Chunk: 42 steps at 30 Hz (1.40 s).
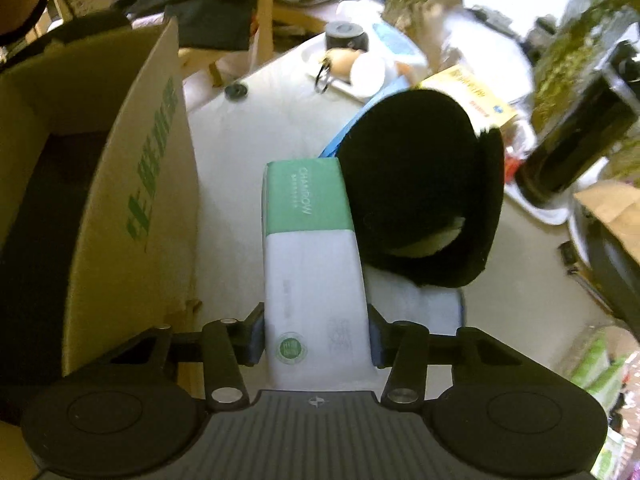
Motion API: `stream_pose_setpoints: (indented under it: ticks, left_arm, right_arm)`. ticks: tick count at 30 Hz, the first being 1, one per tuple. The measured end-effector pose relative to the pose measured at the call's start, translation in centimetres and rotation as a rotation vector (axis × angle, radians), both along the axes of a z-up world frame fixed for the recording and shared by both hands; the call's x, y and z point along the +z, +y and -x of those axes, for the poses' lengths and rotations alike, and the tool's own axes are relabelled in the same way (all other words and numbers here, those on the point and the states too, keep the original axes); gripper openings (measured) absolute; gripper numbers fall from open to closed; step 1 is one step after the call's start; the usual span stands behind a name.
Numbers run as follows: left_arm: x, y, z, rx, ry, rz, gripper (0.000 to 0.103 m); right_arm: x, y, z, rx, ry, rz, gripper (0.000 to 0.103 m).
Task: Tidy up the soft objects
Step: 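Lift the tissue pack with the right tool while the left tool drops the strap into the box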
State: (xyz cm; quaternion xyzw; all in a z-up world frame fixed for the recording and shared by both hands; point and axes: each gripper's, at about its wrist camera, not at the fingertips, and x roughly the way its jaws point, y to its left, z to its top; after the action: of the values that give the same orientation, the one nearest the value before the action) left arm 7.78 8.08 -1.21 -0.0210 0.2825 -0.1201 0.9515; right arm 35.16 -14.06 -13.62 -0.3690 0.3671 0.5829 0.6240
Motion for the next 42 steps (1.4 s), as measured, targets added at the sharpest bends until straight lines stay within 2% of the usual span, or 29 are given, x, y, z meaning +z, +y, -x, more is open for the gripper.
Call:
stream_pose_setpoints:
  ticks: [7,13,19,25,27,28,30,31,32,37,42]
  left_arm:
    - [0.8,-0.8,-0.1,-0.007,0.038,-0.014,0.003]
    - [1.8,-2.0,-0.4,-0.019,0.089,-0.016,0.003]
    - [1.9,-2.8,-1.3,0.013,0.228,0.042,0.003]
    - [1.0,-3.7,-2.2,0.051,0.360,0.077,0.004]
    - [0.3,-3.6,-2.6,0.068,0.424,0.128,0.005]
    - [0.0,-3.5,-2.8,0.065,0.443,0.160,0.010]
    - [-0.5,-3.3,-2.8,0.048,0.466,0.217,0.032]
    - [-0.6,-3.3,-2.6,0.046,0.466,0.227,0.047]
    - [-0.7,-3.2,-2.3,0.047,0.456,0.233,0.054]
    - [0.0,-2.9,-0.2,0.046,0.369,0.225,0.056]
    - [1.4,-2.7,1.7,0.077,0.272,0.144,0.056]
  right_arm:
    - [5.7,-2.8,0.0,-0.120,-0.059,-0.077,0.050]
    - [11.5,-5.6,2.1,-0.222,-0.085,-0.188,0.050]
    - [14.9,-7.7,5.7,-0.320,-0.102,-0.262,0.051]
    - [16.8,-10.2,8.3,-0.506,-0.065,-0.364,0.051]
    - [17.1,-10.9,9.1,-0.559,-0.049,-0.394,0.051]
    - [17.3,-11.3,9.5,-0.589,-0.034,-0.414,0.051]
    - [17.6,-12.0,10.3,-0.640,0.006,-0.452,0.051]
    - [17.7,-12.4,10.7,-0.662,0.025,-0.470,0.051]
    - [17.9,-12.6,11.3,-0.686,0.044,-0.489,0.051]
    - [18.1,-12.6,14.2,-0.751,0.128,-0.540,0.051]
    - [17.2,-11.8,16.7,-0.841,0.209,-0.571,0.050]
